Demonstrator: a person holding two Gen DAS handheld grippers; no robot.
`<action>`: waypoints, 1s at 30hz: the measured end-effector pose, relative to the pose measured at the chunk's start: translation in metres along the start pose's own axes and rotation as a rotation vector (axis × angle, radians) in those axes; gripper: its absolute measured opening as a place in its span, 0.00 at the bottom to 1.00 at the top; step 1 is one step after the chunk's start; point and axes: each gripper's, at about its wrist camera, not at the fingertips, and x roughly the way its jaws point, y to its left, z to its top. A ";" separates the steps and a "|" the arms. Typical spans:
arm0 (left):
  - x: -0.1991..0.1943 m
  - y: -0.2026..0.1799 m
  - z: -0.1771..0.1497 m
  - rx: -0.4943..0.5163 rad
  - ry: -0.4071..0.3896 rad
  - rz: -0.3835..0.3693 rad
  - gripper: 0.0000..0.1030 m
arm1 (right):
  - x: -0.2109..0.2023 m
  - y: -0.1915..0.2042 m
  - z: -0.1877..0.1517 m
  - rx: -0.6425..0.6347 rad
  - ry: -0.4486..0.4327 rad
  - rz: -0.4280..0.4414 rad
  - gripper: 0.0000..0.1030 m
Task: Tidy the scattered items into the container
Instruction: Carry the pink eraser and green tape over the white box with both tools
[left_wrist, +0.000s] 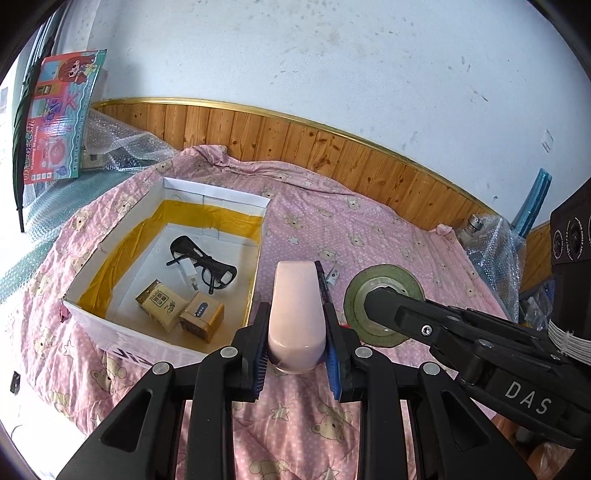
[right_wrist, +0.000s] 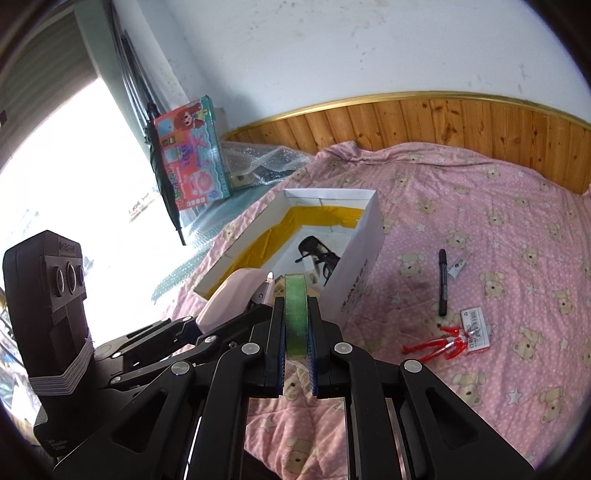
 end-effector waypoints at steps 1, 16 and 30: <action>-0.001 0.003 0.001 -0.004 -0.001 0.001 0.26 | 0.002 0.003 0.001 -0.004 0.002 0.001 0.10; -0.002 0.057 0.013 -0.084 -0.014 0.030 0.26 | 0.044 0.041 0.021 -0.066 0.043 0.034 0.10; 0.013 0.107 0.029 -0.157 -0.002 0.069 0.26 | 0.090 0.058 0.044 -0.095 0.089 0.060 0.10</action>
